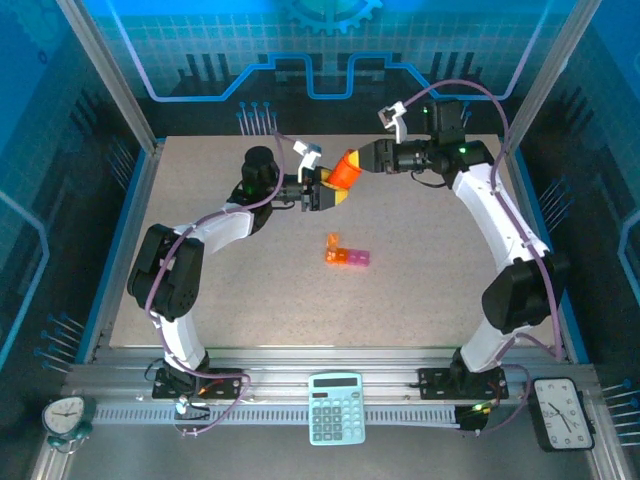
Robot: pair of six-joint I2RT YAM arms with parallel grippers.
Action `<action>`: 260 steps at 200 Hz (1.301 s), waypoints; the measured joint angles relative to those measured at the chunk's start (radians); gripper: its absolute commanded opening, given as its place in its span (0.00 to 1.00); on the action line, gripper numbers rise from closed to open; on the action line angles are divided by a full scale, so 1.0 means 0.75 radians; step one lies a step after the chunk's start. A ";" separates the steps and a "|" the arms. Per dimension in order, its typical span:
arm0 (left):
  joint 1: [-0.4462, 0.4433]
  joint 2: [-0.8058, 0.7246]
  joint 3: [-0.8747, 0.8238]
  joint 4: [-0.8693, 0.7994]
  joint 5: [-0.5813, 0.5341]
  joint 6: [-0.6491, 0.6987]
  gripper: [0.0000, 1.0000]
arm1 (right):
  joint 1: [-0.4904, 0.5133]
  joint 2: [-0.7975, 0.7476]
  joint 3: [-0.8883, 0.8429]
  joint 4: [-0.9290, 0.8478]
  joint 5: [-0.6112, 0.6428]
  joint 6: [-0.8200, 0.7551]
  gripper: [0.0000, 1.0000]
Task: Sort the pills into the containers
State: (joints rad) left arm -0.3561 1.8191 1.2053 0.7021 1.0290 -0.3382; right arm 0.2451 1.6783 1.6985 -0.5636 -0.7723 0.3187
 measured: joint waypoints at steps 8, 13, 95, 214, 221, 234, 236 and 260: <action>0.000 0.000 -0.001 -0.013 -0.009 0.017 0.04 | 0.012 -0.017 -0.024 0.026 0.042 0.022 0.44; 0.000 0.000 -0.002 -0.020 -0.018 0.032 0.04 | 0.020 -0.030 -0.043 0.045 0.074 0.044 0.43; -0.041 -0.054 -0.068 -0.214 -0.272 0.292 0.04 | 0.144 -0.150 -0.278 0.271 0.504 0.375 0.46; -0.045 -0.060 -0.068 -0.029 -0.320 0.210 0.04 | 0.061 -0.200 -0.246 0.169 0.366 0.389 0.86; -0.042 -0.060 -0.068 -0.017 -0.314 0.203 0.03 | 0.041 -0.218 -0.246 0.172 0.336 0.375 0.87; -0.037 -0.060 -0.068 -0.006 -0.298 0.191 0.03 | 0.006 -0.244 -0.247 0.185 0.278 0.356 0.87; -0.036 -0.060 -0.068 -0.006 -0.294 0.189 0.03 | 0.000 -0.248 -0.247 0.191 0.268 0.353 0.87; -0.034 -0.060 -0.068 0.009 -0.252 0.161 0.04 | -0.052 -0.269 -0.247 0.238 0.168 0.315 0.86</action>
State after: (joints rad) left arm -0.3813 1.7741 1.1545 0.7090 0.8402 -0.2173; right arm 0.2058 1.4765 1.5131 -0.3851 -0.6460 0.5549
